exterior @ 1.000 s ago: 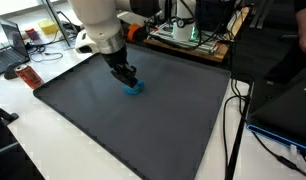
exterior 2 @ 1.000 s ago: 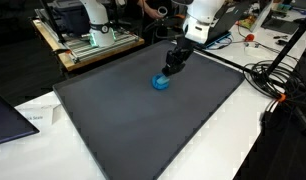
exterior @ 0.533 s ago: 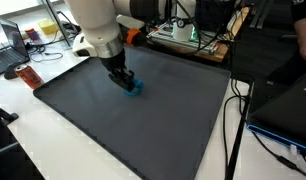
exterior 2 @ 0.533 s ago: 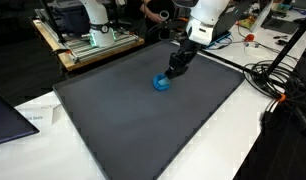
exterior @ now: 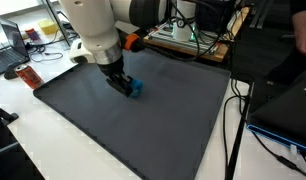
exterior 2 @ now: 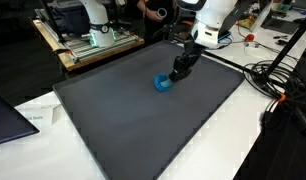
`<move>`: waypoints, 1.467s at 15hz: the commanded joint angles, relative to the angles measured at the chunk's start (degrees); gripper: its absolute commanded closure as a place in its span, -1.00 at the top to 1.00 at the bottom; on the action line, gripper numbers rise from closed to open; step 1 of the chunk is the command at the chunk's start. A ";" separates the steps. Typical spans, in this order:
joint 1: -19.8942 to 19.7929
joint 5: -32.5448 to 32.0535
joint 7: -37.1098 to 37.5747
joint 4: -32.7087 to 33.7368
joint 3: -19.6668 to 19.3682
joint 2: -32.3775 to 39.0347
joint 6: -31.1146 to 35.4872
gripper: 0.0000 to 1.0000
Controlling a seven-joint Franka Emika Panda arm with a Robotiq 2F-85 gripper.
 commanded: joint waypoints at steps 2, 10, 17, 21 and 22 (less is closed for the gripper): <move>-0.91 0.26 -2.27 0.98 0.10 4.34 5.68 -0.57; -1.18 -1.41 -6.12 -7.36 -0.44 -6.88 -2.84 -0.57; -3.89 -0.58 -8.78 -12.11 -1.01 -14.47 -3.83 -0.57; -5.75 0.70 -10.86 -12.62 -0.72 -18.23 -5.68 -0.57; -6.25 1.81 -11.97 -12.47 -0.37 -19.26 -7.50 -0.57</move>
